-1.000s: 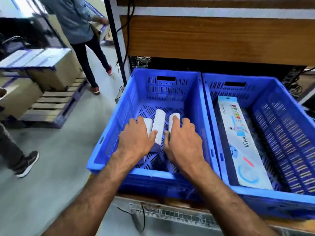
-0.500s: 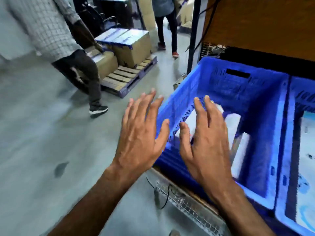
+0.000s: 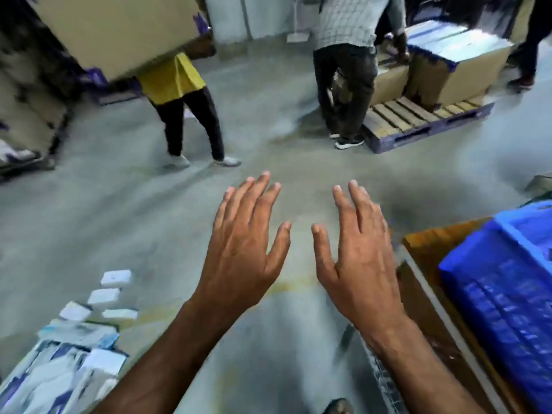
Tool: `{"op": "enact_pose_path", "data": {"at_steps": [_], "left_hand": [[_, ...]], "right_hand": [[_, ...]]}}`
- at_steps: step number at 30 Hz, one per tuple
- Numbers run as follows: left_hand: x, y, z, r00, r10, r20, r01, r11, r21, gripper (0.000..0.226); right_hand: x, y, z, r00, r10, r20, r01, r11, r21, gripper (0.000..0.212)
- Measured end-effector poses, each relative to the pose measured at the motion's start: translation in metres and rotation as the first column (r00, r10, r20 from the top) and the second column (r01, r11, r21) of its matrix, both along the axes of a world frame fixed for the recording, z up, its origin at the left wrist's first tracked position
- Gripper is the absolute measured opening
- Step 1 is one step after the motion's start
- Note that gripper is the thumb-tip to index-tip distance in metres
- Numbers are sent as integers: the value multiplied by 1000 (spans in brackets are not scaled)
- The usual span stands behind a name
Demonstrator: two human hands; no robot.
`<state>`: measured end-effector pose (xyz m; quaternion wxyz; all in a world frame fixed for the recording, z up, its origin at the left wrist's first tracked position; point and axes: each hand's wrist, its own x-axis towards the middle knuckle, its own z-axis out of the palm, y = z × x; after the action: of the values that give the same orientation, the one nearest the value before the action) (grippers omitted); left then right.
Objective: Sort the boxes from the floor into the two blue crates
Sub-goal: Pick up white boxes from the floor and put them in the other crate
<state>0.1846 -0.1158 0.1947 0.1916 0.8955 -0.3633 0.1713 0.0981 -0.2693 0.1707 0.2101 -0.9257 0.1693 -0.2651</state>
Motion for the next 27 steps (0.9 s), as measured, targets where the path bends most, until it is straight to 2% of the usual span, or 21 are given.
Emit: {"op": "enact_pose_path", "data": {"at_steps": [4, 10, 18, 22, 27], "left_hand": [[2, 109, -11, 981, 194, 1, -194, 981, -13, 56], [-16, 287, -31, 891, 453, -34, -454, 891, 6, 55], [-45, 470, -61, 754, 642, -139, -650, 759, -22, 55], [-76, 558, -79, 638, 746, -192, -762, 647, -18, 57], [-108, 628, -105, 497, 833, -242, -858, 513, 4, 58]], "right_hand": [[34, 86, -3, 978, 210, -10, -210, 977, -34, 61], [64, 249, -18, 870, 492, -27, -493, 868, -56, 60], [84, 438, -56, 745, 657, -117, -667, 737, -113, 61], [89, 530, -75, 639, 761, -110, -769, 628, -123, 59], [90, 615, -95, 497, 859, -124, -867, 484, -120, 60]]}}
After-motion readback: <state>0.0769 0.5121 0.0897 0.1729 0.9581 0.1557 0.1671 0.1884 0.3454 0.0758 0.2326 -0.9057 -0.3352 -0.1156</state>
